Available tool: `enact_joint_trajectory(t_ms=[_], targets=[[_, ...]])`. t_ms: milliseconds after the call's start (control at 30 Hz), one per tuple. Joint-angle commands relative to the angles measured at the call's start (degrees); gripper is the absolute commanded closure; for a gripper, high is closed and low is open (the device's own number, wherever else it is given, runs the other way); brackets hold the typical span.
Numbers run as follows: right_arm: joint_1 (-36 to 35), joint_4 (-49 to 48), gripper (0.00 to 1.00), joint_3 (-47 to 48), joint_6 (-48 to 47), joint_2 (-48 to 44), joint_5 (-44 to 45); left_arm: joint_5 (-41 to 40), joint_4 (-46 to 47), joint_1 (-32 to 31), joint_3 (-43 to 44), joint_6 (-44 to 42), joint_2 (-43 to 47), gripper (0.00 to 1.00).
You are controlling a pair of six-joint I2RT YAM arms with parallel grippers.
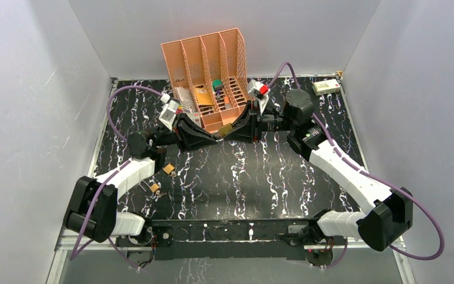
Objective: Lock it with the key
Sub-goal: Lock the lock.
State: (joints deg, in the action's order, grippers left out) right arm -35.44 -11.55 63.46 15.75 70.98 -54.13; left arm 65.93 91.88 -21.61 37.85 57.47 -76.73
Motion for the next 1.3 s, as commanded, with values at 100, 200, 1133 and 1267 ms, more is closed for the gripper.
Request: enact_joint_trajectory(t_ms=[100, 200, 1133, 1267], targets=[[-3.5, -7.9, 1.0, -1.1, 1.0, 0.8, -0.2, -5.1, 0.0, -3.3, 0.4, -3.2, 3.0, 1.0], [-3.5, -7.9, 1.0, -1.4, 1.0, 1.1, -0.6, -6.1, -0.3, -3.3, 0.5, -3.1, 3.5, 1.0], [-9.9, -17.8, 1.0, -9.2, 5.2, 9.5, 2.6, -10.9, -0.6, -3.4, 2.5, -0.6, 2.1, 1.0], [-10.5, -17.9, 1.0, -9.7, 5.2, 10.7, 2.6, -11.4, -0.6, -3.1, 1.9, -0.8, 3.2, 1.0]])
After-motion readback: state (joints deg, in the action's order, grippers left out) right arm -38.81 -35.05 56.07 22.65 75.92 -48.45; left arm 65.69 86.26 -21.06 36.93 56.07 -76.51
